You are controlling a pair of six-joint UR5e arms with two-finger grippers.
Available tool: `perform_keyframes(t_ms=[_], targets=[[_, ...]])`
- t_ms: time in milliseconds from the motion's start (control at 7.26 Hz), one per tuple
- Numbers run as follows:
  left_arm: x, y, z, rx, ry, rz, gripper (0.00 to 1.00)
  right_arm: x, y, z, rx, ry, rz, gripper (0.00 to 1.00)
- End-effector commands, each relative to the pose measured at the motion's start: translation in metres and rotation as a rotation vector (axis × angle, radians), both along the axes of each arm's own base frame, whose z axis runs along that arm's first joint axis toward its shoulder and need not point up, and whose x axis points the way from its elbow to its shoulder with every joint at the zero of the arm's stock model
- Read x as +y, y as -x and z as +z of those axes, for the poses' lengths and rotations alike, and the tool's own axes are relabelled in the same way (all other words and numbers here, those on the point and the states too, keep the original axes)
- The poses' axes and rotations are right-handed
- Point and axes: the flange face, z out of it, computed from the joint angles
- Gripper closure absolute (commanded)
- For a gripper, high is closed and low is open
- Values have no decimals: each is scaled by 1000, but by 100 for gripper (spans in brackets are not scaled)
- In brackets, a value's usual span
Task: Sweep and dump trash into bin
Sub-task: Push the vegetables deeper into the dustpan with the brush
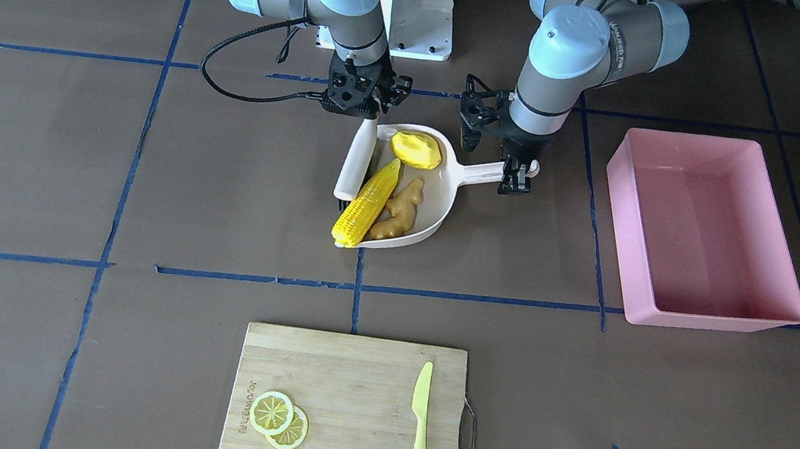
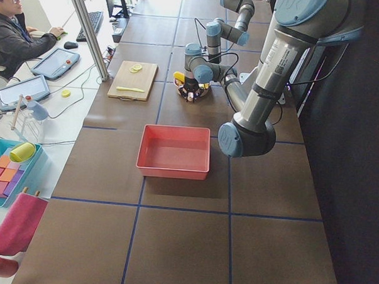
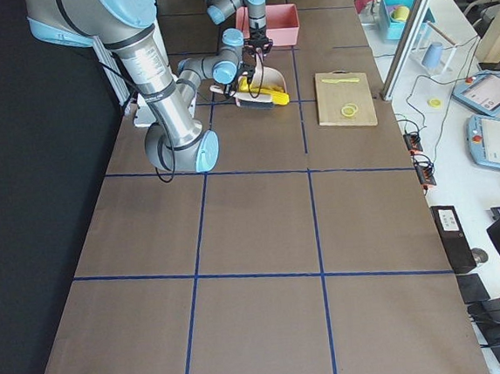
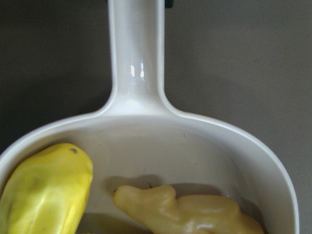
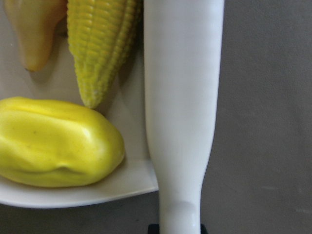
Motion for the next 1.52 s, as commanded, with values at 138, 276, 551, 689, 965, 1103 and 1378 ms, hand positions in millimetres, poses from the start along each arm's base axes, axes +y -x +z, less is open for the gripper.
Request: perform_keyframes(t_ms=[138, 276, 551, 689, 965, 1103, 1378], targets=[[0, -1, 1, -2, 5, -4, 100, 4, -13, -5, -20, -7, 1, 100], [0, -1, 1, -2, 6, -5, 100, 3, -13, -3, -13, -16, 10, 100], [0, 0, 0, 0, 6, -6, 100, 5, -8, -7, -16, -47, 11, 100], [0, 0, -1, 2, 8, -9, 100, 5, -7, -8, -19, -78, -12, 100], [0, 0, -1, 2, 8, -9, 100, 5, -8, -9, -25, -114, -28, 100], [0, 0, 0, 1, 9, -9, 100, 6, -8, -9, -27, -123, -36, 100], [0, 0, 1, -1, 10, -9, 100, 8, -14, -12, -23, -126, -38, 100]])
